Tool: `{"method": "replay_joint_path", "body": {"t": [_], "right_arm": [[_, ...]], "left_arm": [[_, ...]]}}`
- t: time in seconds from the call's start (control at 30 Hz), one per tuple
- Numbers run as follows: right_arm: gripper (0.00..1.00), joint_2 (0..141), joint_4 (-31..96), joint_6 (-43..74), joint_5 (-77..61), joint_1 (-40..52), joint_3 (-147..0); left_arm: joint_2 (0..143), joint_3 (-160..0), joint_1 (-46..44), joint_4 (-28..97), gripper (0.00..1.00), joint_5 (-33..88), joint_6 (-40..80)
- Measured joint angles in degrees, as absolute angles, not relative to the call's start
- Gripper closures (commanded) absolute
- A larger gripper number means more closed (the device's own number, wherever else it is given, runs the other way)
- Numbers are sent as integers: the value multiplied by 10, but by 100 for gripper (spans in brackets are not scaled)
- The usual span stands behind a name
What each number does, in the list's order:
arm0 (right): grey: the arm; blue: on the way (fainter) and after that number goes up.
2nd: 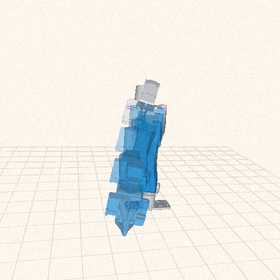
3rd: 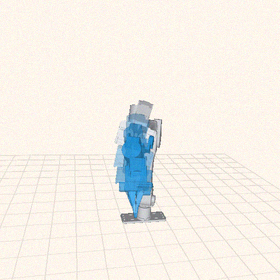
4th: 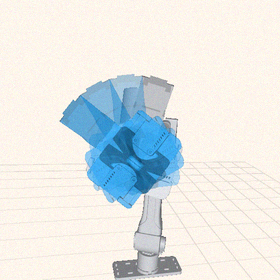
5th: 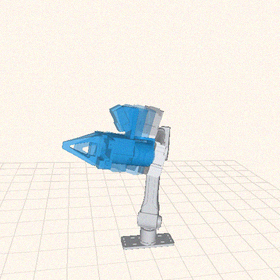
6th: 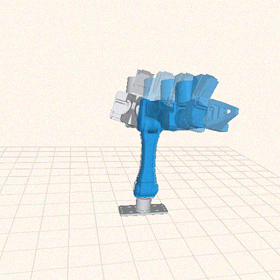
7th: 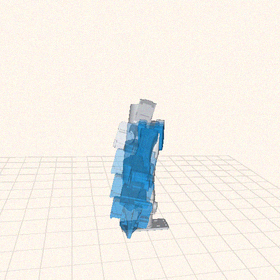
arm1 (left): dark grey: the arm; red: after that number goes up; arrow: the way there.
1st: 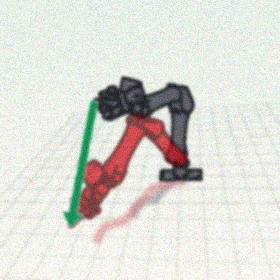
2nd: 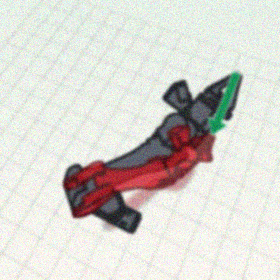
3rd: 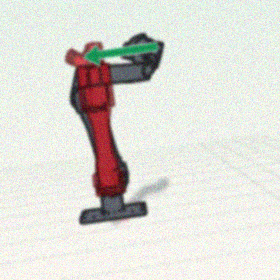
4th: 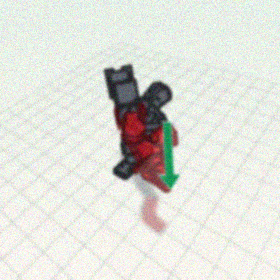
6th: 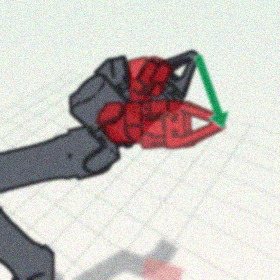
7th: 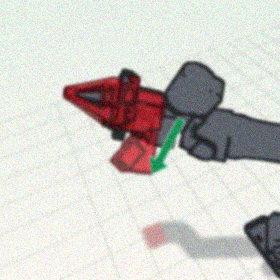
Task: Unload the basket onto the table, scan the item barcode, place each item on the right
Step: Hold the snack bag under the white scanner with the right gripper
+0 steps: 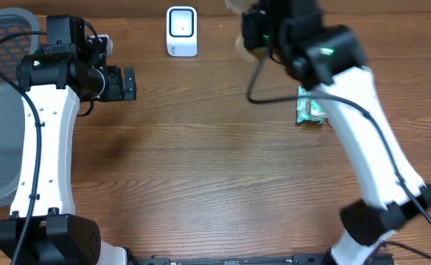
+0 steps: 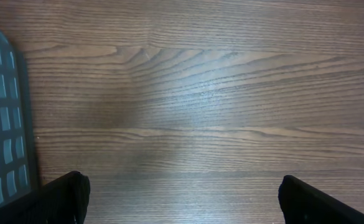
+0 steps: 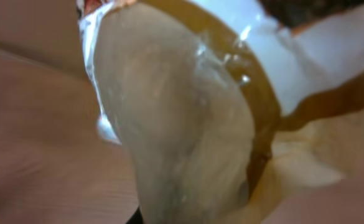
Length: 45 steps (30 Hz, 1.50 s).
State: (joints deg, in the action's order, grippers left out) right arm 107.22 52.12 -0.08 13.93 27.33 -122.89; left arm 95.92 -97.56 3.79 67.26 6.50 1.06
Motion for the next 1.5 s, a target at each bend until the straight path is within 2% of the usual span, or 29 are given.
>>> {"method": "replay_joint_path", "body": {"t": [0.27,0.5,0.73,1.0,1.5], "right_arm": [[96,1172,327,-228,256,296,-1228],[96,1284,83,-431,333,310,-1229],[96,1393,-24,-595,357,328,-1229],[96,1430,-40,-645,364,344,-1228],[96,1454,-51,-650,362,344,-1228]], "left_arm": [[959,-976,38,673,1,65,10],[959,-976,38,673,0,65,10],[959,-976,38,673,1,65,11],[959,-976,38,673,0,65,11],[959,-976,38,673,1,65,11]]}}
